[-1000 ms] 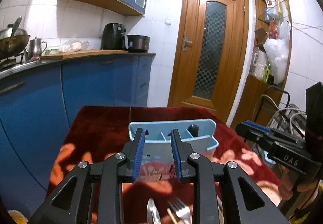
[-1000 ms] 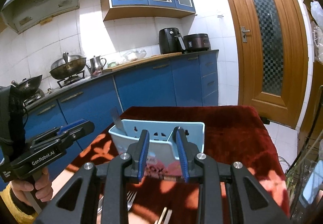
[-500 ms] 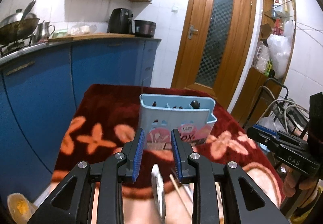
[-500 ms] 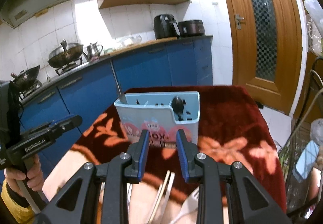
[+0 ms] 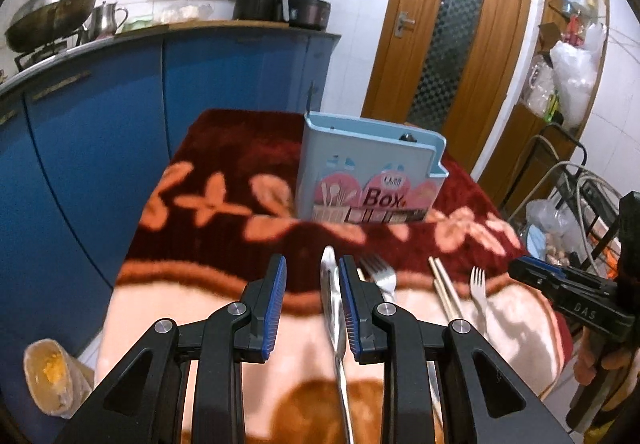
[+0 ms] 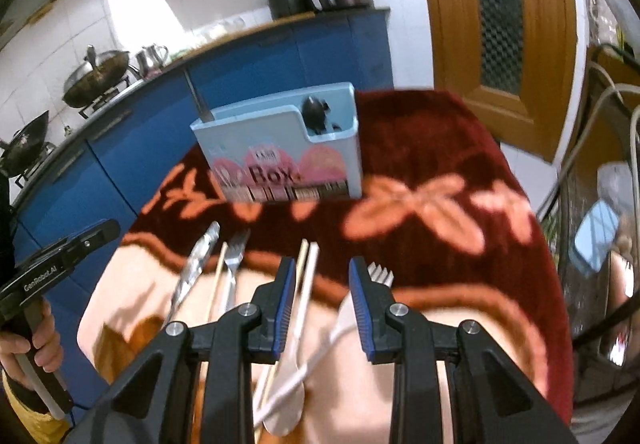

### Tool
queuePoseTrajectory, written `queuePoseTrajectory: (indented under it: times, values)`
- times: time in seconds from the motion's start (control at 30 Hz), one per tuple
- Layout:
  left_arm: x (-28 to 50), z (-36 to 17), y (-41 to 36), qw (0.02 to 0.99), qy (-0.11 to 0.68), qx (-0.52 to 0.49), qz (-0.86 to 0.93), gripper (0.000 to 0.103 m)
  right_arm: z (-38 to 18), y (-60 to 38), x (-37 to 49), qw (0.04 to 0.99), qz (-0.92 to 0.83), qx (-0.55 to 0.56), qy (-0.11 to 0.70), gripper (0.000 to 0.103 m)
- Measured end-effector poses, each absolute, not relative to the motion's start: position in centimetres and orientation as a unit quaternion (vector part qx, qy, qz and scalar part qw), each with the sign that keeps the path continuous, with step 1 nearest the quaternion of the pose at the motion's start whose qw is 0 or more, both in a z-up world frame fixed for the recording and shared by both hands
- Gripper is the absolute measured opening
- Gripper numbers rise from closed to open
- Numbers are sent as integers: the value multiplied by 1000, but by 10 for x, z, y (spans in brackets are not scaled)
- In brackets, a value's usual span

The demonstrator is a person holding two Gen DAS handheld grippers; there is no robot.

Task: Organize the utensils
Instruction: 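Move both tools back down over the silver knife and white plastic fork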

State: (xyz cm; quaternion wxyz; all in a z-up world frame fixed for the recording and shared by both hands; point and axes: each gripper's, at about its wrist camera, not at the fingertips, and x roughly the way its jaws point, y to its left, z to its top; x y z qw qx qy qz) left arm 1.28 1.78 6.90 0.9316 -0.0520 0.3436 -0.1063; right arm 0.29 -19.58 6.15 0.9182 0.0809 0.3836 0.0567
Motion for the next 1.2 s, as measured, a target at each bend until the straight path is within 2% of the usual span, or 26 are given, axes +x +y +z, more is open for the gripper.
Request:
queuePoseTrajectory:
  times: [0.07, 0.2, 0.6, 0.9, 1.2]
  values:
    - [13, 63, 16, 927, 356, -46, -107, 28, 55, -201, 3, 909, 55, 90, 403, 30]
    - [15, 53, 11, 918, 378, -40, -110, 35, 41, -208, 6, 889, 55, 115, 440, 30]
    - [22, 33, 7, 905, 409, -37, -114, 35, 11, -216, 26, 848, 43, 146, 507, 30]
    - [37, 25, 5, 894, 429, -37, -119, 35, 2, -222, 51, 835, 50, 176, 518, 31]
    - [70, 12, -4, 855, 489, -58, -164, 35, 2, -226, 60, 835, 67, 178, 517, 31]
